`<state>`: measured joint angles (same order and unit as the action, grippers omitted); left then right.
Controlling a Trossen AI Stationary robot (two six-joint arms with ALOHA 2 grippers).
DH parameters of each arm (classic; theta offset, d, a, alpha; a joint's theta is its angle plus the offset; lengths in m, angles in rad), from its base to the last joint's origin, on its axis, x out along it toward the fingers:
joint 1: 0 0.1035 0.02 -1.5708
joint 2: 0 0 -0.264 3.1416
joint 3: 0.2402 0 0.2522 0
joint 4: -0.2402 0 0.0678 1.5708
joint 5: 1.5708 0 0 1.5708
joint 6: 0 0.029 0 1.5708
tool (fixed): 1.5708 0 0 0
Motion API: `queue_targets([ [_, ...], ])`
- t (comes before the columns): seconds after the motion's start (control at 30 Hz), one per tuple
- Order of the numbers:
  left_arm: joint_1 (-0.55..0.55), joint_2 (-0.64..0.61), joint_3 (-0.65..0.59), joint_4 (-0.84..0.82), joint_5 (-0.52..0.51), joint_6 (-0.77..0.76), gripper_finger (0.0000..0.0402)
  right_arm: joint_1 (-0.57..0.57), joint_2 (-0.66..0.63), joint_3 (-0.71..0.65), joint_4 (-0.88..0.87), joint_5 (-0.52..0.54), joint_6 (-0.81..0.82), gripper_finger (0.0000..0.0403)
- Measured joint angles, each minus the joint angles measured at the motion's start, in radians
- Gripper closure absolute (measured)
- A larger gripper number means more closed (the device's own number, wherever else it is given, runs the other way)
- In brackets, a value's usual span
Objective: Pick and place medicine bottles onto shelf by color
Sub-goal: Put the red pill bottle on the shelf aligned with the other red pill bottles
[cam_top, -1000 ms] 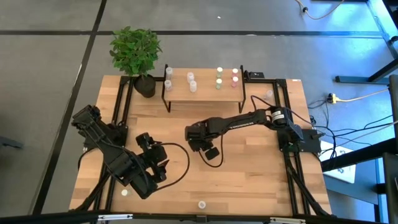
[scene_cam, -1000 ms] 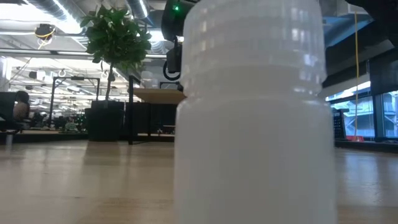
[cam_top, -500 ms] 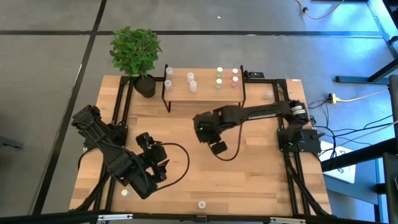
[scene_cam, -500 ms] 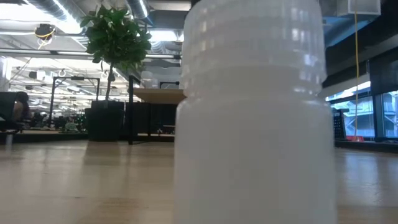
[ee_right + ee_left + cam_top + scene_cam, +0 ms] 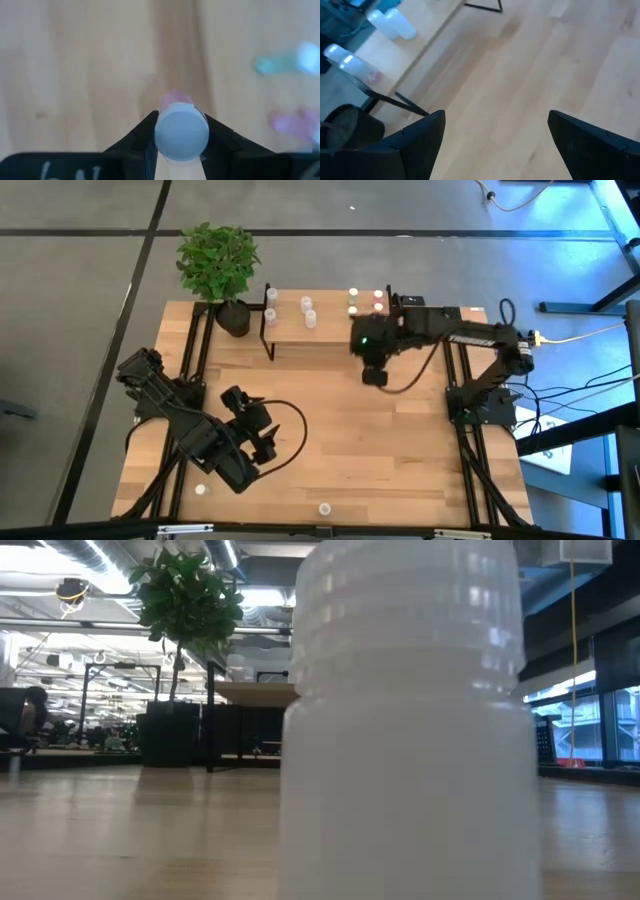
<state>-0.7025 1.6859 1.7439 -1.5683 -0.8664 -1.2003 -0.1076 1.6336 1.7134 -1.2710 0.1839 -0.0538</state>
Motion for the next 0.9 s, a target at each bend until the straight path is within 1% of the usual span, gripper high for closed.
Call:
queue_targets([
  [0.13, 0.021, 0.000, 0.000, 0.001, -0.038, 0.004, 0.0054, -0.086, -0.028, 0.000, -0.022, 0.008, 0.047, 0.0288],
  [0.2, 0.030, 0.000, 0.000, 0.000, -0.041, 0.005, 0.0054, -0.129, -0.028, 0.000, -0.023, 0.005, 0.052, 0.0288],
  [0.37, 0.038, 0.000, 0.000, -0.001, -0.037, 0.006, 0.0054, -0.234, -0.019, 0.000, -0.031, -0.058, 0.061, 0.0288],
  [0.47, 0.036, 0.000, 0.000, -0.001, -0.036, 0.006, 0.0054, -0.274, -0.009, 0.000, -0.049, -0.070, 0.087, 0.0288],
  [0.67, 0.034, 0.000, 0.000, -0.002, -0.034, 0.006, 0.0054, -0.311, 0.008, -0.014, -0.057, -0.070, 0.102, 0.0288],
  [0.83, 0.034, 0.000, 0.000, -0.002, -0.033, 0.007, 0.0054, -0.308, -0.023, -0.121, -0.024, -0.074, 0.101, 0.0288],
  [0.9, 0.034, 0.000, 0.000, -0.002, -0.033, 0.008, 0.0054, -0.304, -0.049, -0.163, 0.020, -0.072, 0.101, 0.0288],
])
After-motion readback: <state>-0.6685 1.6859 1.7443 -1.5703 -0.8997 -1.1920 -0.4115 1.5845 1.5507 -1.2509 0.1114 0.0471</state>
